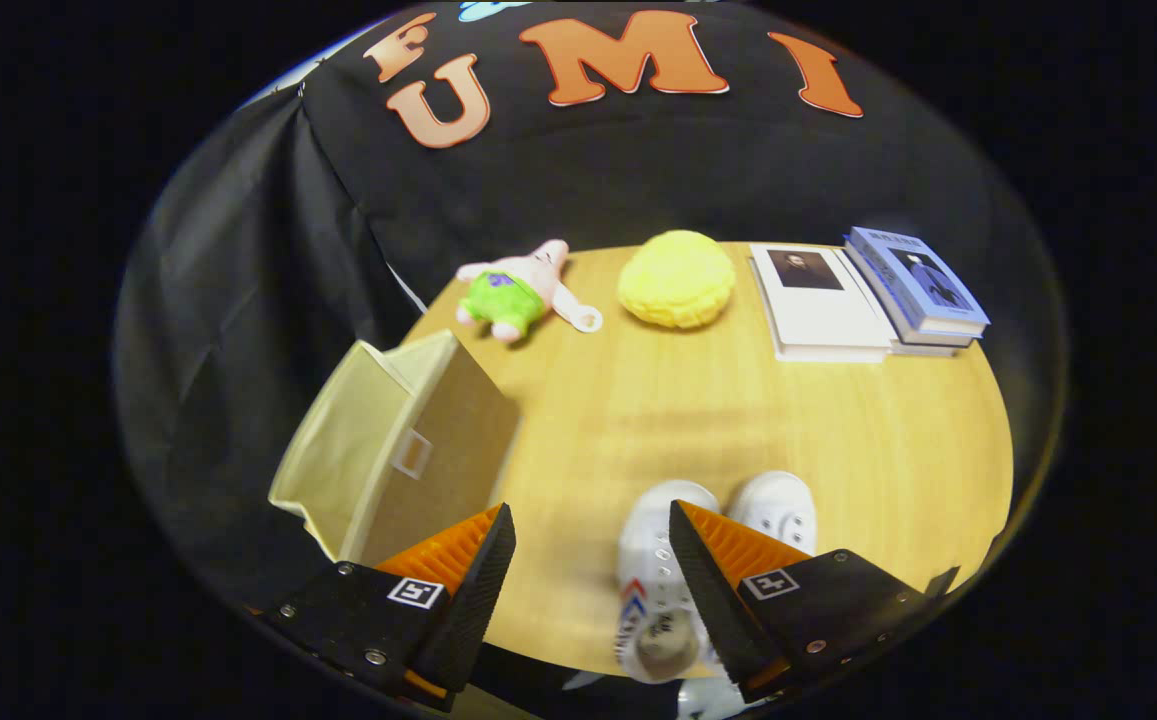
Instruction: Open the storage box then place both shoes into the box .Put the left shoe in first, then the right shoe, with the right side of both shoes facing outward in a uniform manner.
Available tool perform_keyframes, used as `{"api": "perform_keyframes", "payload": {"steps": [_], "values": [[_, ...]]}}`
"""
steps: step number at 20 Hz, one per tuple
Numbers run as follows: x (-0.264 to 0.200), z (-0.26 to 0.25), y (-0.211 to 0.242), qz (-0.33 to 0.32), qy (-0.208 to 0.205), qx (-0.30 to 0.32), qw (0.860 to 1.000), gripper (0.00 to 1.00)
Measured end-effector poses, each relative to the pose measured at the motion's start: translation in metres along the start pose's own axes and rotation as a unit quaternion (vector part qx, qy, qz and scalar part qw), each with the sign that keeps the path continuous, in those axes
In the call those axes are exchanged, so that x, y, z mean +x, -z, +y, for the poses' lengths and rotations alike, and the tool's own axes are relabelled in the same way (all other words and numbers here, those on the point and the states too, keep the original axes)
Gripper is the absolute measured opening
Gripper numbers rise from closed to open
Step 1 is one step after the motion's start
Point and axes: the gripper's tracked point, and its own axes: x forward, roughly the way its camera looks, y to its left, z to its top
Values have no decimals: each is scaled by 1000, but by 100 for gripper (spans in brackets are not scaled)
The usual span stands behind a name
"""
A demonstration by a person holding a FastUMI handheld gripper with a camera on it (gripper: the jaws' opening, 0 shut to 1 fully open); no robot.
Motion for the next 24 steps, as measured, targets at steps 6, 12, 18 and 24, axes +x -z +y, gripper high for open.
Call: {"api": "perform_keyframes", "payload": {"steps": [6, 12, 18, 24], "values": [[5, -48, 66, 32, 31, -75, 996, 82], [22, -51, 99, 53, 16, -134, 989, 68], [22, -45, 96, 67, -48, -62, 995, 44], [30, -60, 108, 104, -8, -119, 987, 36]]}}
